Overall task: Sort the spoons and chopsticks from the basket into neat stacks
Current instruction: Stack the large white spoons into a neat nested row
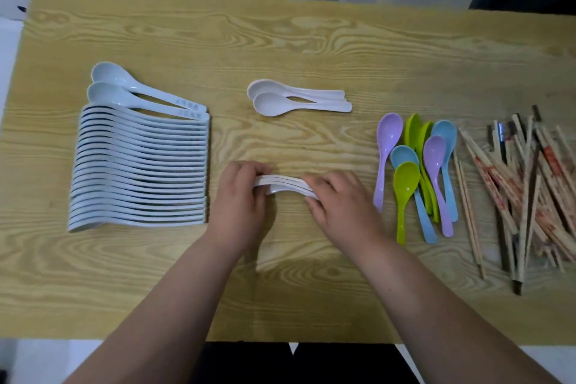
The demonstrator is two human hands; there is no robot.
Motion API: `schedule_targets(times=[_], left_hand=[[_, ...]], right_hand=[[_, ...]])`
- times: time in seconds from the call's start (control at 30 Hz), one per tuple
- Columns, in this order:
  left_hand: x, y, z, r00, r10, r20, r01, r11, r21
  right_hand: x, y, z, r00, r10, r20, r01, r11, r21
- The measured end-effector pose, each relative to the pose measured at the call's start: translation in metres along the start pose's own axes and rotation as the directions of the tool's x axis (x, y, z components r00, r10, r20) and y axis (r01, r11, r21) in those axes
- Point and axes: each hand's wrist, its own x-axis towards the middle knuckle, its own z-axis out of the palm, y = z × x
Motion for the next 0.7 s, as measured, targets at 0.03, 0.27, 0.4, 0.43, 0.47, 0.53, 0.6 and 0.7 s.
schedule_targets(times=[0.03, 0.27, 0.4, 0.43, 0.47, 0.53, 0.6, 0.7], left_hand=[[0.000, -0.002, 0.002, 1.000, 0.028, 0.001, -0.028, 1.000, 0.011], [0.004, -0.010, 0.012, 0.976, 0.213, -0.040, -0.205, 0.968, 0.146], [0.021, -0.013, 0.012, 0.943, 0.327, -0.066, -0.304, 0.924, 0.234], [0.028, -0.014, 0.012, 0.937, 0.342, -0.071, -0.315, 0.914, 0.255], [0.035, -0.015, 0.013, 0.932, 0.355, -0.075, -0.323, 0.905, 0.277], [0.051, -0.016, 0.013, 0.921, 0.382, -0.074, -0.340, 0.882, 0.328], [0.065, -0.016, 0.013, 0.910, 0.409, -0.065, -0.356, 0.854, 0.380], [0.085, -0.011, 0.010, 0.908, 0.418, -0.017, -0.373, 0.828, 0.418]], right_hand=[[0.001, 0.000, 0.003, 1.000, 0.003, -0.013, -0.003, 1.000, 0.013], [-0.003, 0.005, 0.022, 0.997, -0.025, -0.075, 0.031, 0.997, 0.071], [0.014, 0.014, 0.021, 0.988, -0.051, -0.143, 0.053, 0.998, 0.013], [0.022, 0.017, 0.019, 0.983, -0.056, -0.174, 0.054, 0.998, -0.014], [0.030, 0.019, 0.016, 0.977, -0.060, -0.203, 0.054, 0.998, -0.036], [0.048, 0.023, 0.011, 0.969, -0.067, -0.236, 0.051, 0.996, -0.072], [0.065, 0.026, 0.007, 0.963, -0.077, -0.258, 0.047, 0.992, -0.119], [0.083, 0.032, 0.001, 0.962, -0.136, -0.236, 0.098, 0.981, -0.165]])
